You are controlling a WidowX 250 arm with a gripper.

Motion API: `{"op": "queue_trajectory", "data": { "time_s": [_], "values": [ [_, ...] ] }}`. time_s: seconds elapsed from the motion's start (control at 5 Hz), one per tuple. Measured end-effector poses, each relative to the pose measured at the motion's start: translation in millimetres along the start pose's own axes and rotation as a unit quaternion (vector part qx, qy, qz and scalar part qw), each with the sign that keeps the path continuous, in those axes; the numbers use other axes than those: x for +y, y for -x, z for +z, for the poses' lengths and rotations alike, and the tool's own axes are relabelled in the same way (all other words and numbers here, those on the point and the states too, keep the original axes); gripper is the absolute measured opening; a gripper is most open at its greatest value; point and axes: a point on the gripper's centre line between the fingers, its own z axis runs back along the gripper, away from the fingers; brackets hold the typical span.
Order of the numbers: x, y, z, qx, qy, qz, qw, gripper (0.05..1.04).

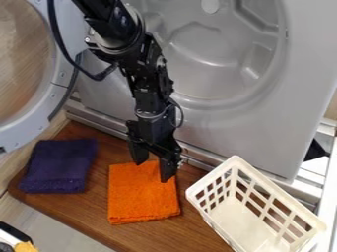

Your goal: Move the orange cloth on top of the laundry machine

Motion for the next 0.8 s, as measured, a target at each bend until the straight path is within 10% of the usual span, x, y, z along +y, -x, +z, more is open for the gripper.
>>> {"op": "queue_trajectory", "data": {
  "time_s": [0.8],
  "values": [
    [8,29,-42,0.007,-0.036,0.032,0.9988,1.001]
  ]
}}
